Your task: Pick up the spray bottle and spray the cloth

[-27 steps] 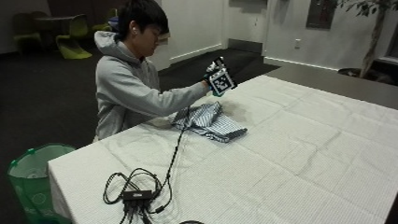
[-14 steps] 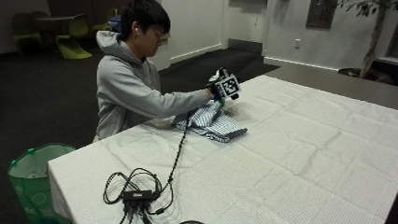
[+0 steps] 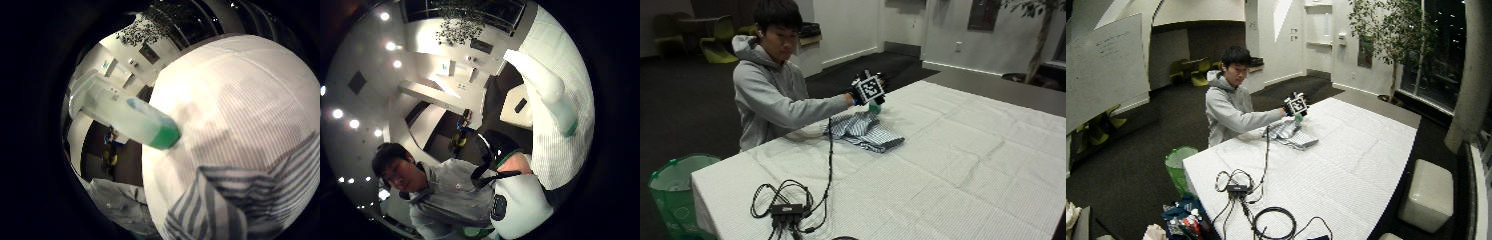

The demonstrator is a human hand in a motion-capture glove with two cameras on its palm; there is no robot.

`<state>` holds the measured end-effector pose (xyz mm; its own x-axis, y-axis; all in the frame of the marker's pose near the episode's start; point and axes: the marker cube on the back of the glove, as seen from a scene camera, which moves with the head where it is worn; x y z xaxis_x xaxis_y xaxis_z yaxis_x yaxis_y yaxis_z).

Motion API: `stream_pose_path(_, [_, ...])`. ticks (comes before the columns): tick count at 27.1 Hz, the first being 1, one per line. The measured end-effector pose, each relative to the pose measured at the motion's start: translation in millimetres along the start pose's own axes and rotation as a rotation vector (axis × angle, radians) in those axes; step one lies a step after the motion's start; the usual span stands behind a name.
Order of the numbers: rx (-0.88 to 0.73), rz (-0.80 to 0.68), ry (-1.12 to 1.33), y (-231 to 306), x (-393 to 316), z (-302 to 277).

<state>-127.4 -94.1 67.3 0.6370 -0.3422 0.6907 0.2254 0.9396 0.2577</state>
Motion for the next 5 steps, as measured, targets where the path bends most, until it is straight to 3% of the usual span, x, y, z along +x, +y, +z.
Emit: stream_pose_path(5, [0.045,-0.021,0.036,11.4,-11.2,-5.3])
